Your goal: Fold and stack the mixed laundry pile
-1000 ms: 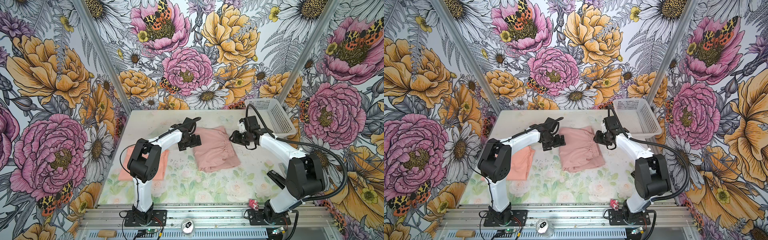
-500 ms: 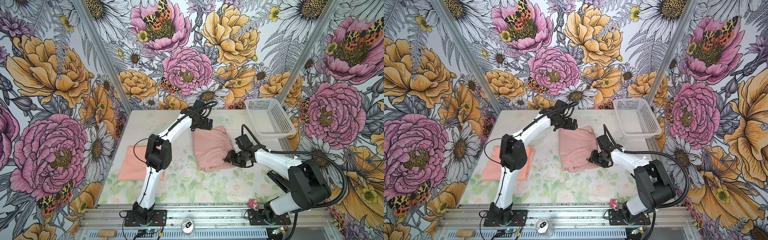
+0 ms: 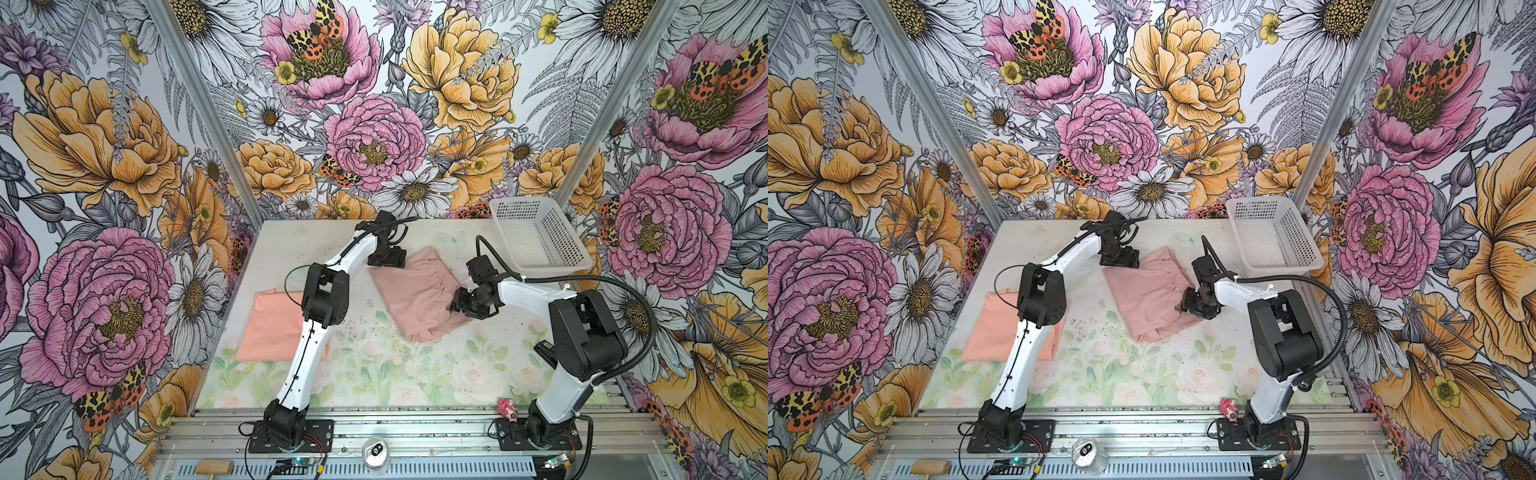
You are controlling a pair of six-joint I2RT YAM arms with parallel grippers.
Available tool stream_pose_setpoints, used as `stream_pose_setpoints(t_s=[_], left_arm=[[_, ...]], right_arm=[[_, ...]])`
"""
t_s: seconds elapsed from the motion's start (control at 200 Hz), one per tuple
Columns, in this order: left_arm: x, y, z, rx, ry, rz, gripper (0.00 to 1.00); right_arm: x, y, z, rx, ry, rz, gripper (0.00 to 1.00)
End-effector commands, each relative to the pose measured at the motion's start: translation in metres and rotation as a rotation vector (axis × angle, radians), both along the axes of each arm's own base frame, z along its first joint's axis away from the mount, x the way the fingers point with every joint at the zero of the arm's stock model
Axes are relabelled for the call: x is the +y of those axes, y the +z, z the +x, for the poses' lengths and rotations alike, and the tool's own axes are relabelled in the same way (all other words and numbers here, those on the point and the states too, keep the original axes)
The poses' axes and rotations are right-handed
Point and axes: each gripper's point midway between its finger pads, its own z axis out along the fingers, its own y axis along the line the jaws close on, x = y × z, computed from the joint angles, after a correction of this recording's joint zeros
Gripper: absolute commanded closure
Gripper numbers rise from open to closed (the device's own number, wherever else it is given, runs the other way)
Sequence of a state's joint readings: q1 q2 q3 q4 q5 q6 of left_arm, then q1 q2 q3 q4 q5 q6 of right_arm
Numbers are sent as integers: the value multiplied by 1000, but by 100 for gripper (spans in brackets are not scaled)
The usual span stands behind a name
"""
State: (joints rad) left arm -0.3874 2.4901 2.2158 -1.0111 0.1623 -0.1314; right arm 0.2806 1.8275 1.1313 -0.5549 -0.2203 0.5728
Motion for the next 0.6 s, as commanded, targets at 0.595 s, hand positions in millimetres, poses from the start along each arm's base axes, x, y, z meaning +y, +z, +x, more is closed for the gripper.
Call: stream_pose_setpoints(t_s=[0.595], left_arm=[[62, 2, -177, 89, 312, -60, 6]], right_arm=[[5, 68, 80, -175, 240, -36, 29]])
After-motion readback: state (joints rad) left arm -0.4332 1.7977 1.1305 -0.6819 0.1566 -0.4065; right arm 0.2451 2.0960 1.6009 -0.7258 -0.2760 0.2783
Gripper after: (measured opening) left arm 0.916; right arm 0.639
